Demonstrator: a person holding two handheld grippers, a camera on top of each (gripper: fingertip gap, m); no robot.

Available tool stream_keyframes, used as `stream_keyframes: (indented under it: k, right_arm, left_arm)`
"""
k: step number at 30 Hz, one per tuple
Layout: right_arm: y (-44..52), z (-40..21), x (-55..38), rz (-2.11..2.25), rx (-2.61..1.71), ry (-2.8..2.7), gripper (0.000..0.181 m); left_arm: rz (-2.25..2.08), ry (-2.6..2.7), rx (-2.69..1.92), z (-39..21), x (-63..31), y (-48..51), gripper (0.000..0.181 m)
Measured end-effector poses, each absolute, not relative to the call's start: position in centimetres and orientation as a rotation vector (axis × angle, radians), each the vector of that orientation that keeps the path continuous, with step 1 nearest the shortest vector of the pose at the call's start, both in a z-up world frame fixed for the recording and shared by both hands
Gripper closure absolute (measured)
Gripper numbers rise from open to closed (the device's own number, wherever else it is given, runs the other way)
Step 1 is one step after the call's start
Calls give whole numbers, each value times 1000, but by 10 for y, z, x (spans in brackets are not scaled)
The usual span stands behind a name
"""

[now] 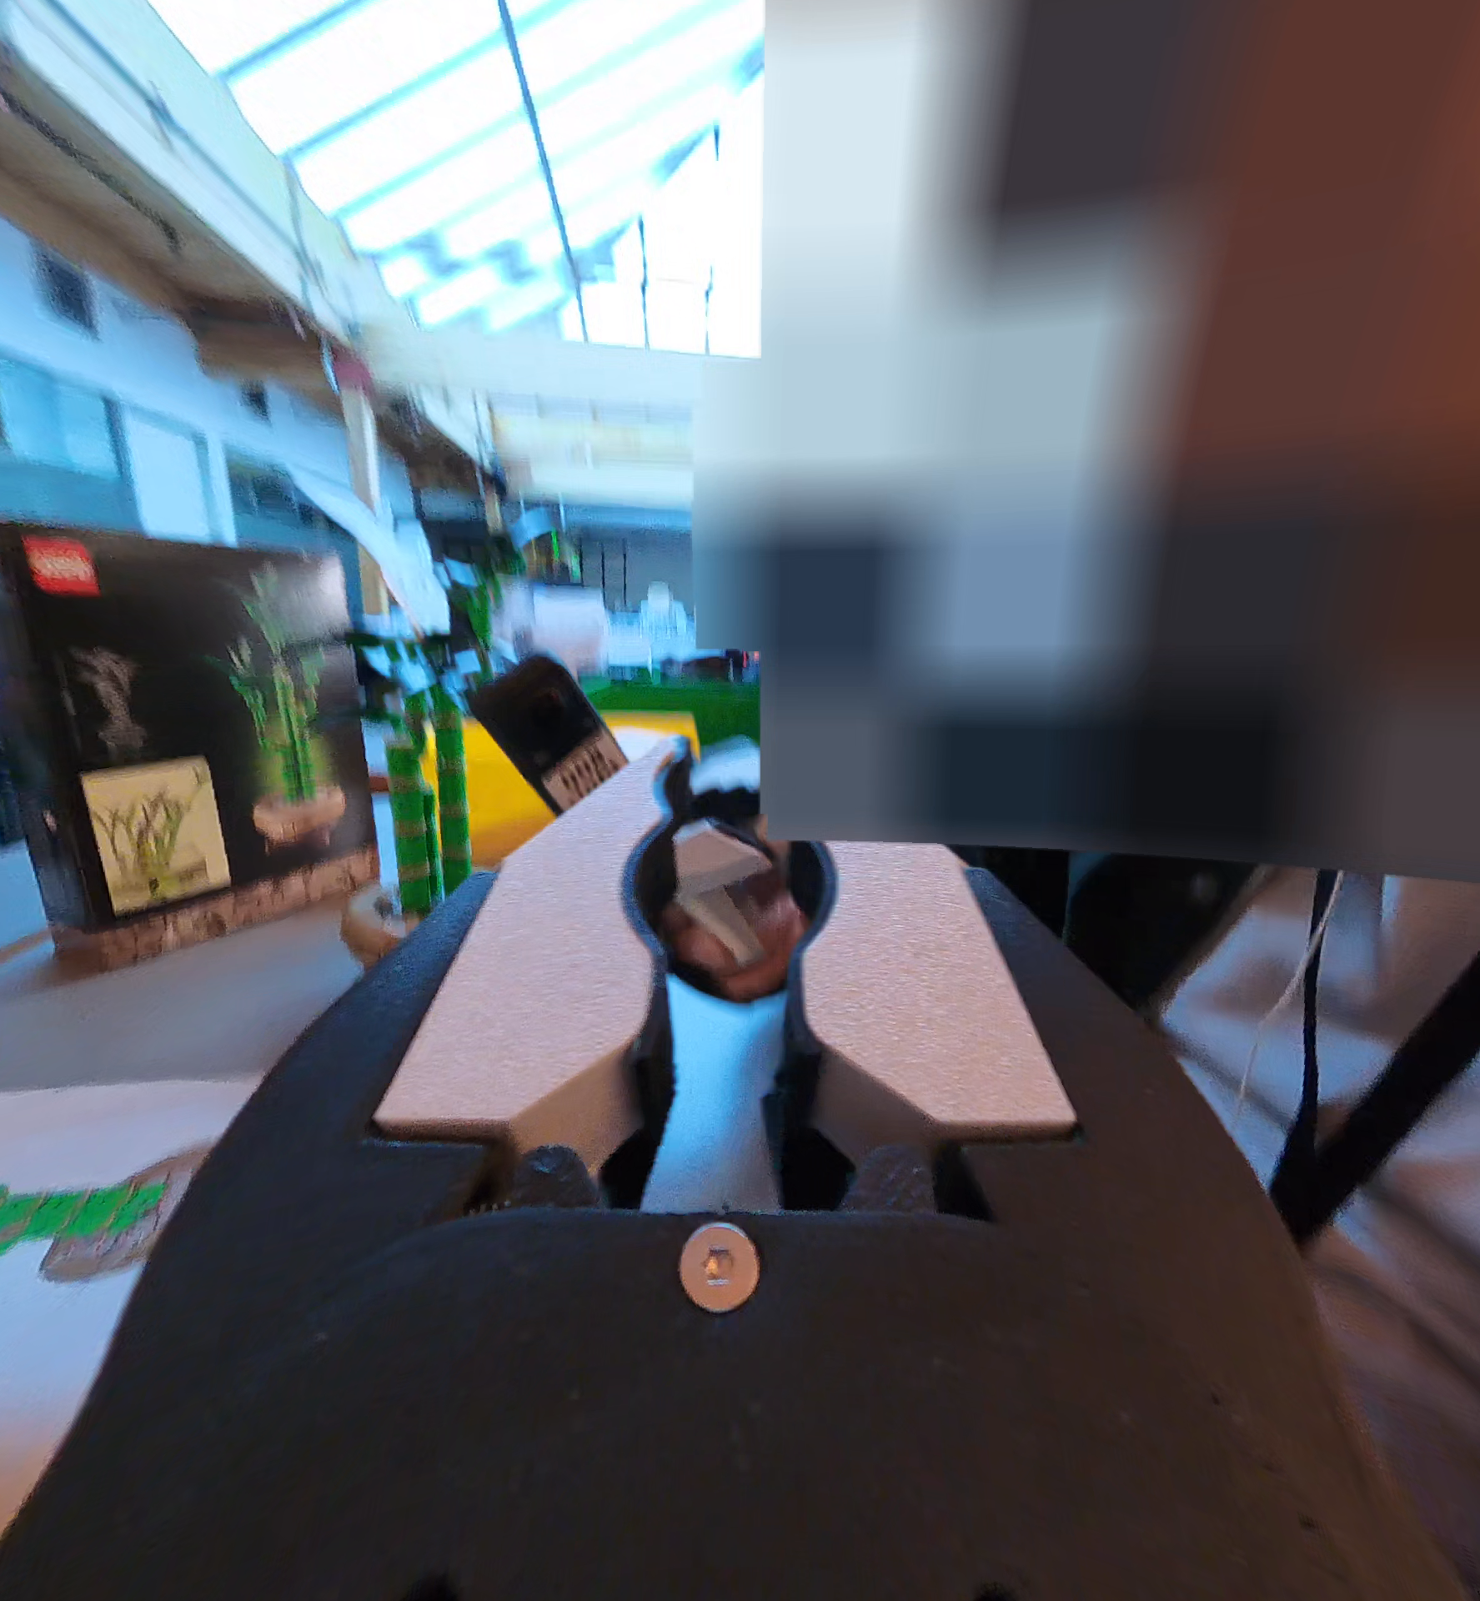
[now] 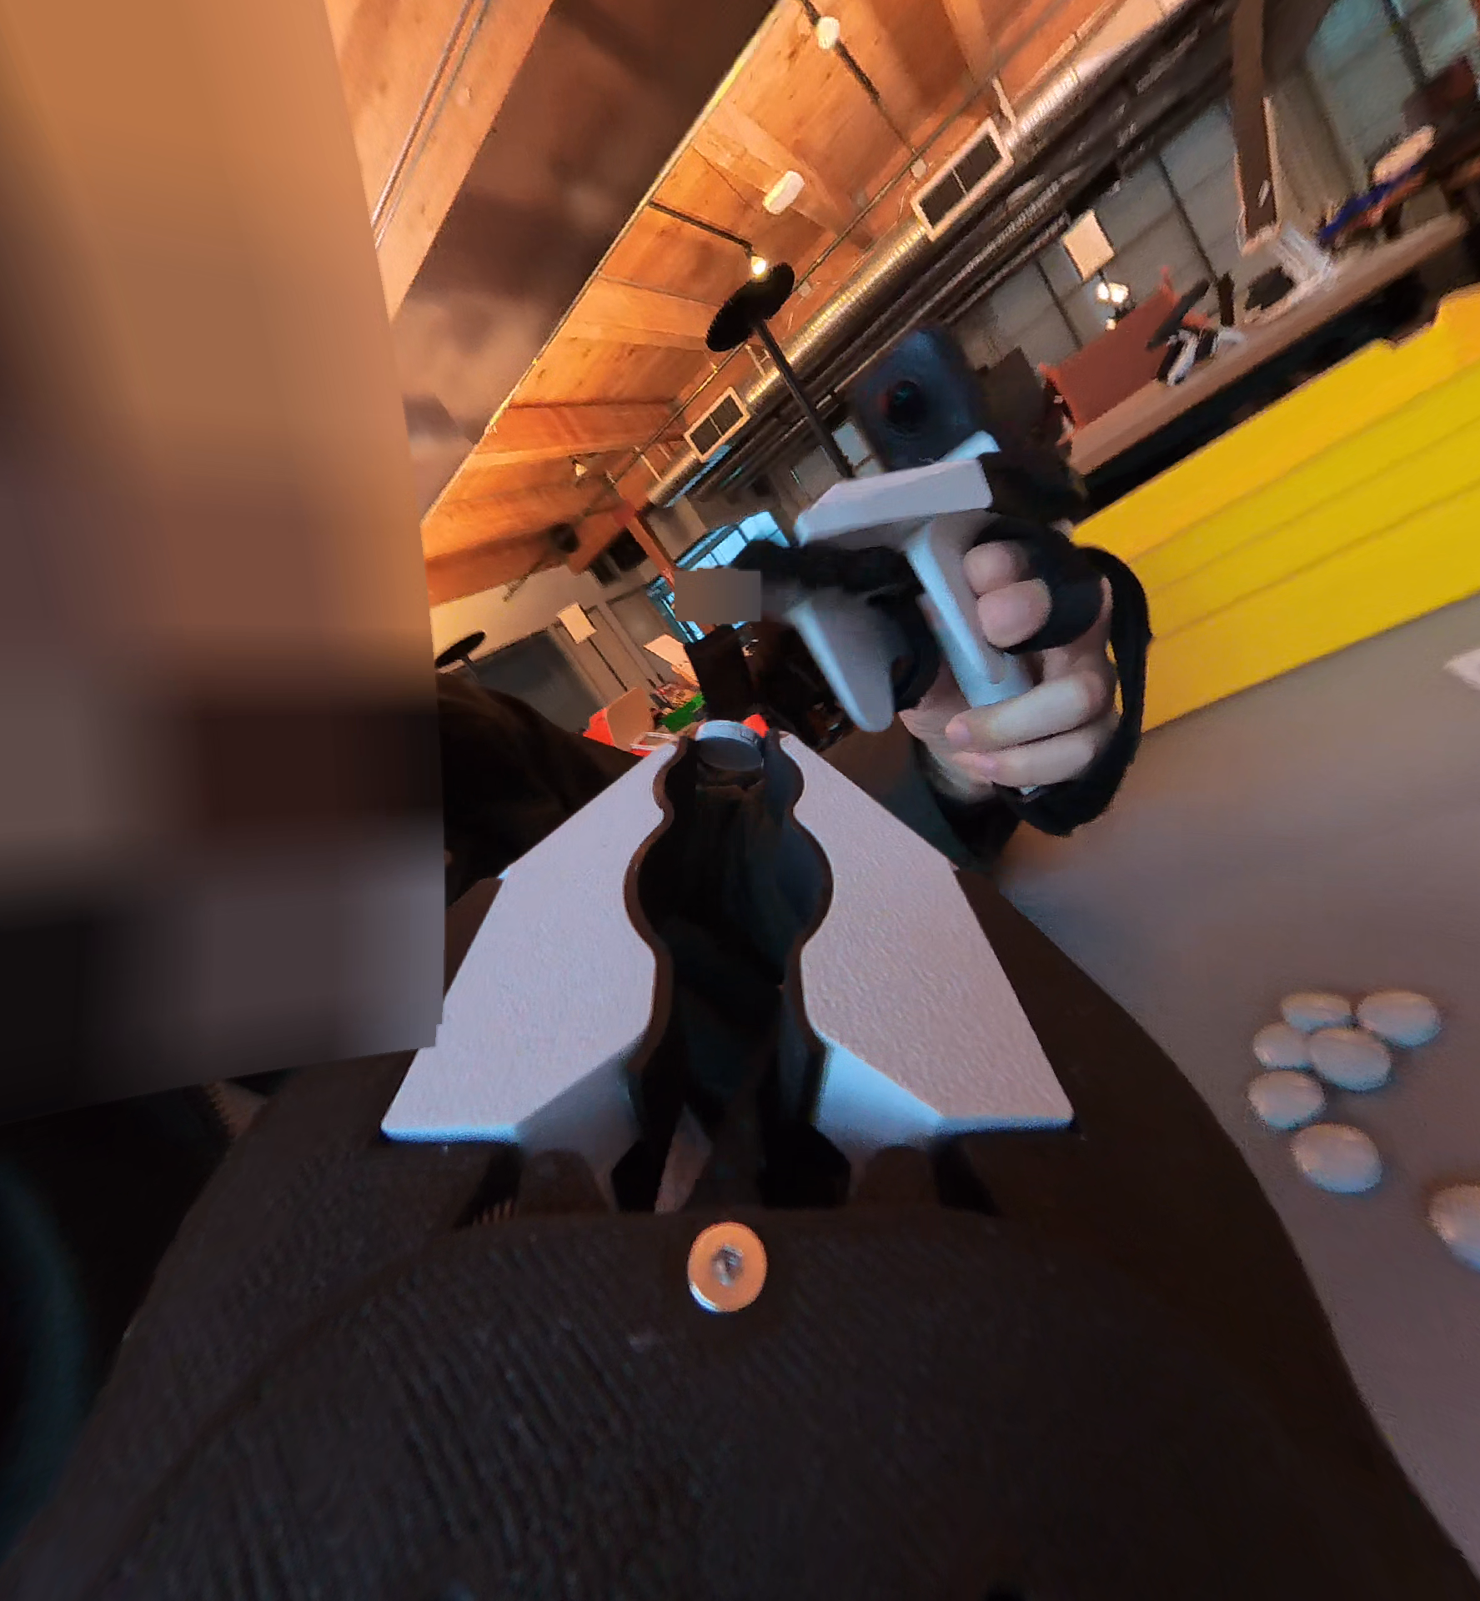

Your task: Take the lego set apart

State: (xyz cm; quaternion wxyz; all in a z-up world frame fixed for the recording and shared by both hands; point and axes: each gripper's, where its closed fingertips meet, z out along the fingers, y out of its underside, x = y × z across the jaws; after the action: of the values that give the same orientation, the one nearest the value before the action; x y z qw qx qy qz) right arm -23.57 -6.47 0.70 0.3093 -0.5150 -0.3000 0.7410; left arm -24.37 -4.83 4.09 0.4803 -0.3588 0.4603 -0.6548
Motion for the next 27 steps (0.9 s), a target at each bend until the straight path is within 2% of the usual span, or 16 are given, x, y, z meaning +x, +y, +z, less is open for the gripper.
stream_keyframes:
  k: [3,7,12,16,20,27]
  right_arm:
    - [-60,-1,-236,1960,-1416,-765,167]
    - [-56,-9,-236,1731,-1448,-850,167]
    - [-49,-12,-228,1209,-1397,-1018,167]
    - [-44,-25,-225,872,-1380,-1140,166]
    - [-40,-29,-223,751,-1407,-1161,166]
    - [-42,-44,-225,702,-1478,-1221,166]
  left_arm:
    - [-1464,1325,-968,12,-228,-60,147]
    - [-1331,1403,-1002,-5,-218,-63,151]
    - [-1602,1306,-1226,-1,-225,-50,156]
    - [-1621,1322,-1365,-17,-220,-45,160]
    - [-1509,1394,-1446,-37,-210,-45,160]
    - [-1467,1403,-1423,-37,-209,-44,162]
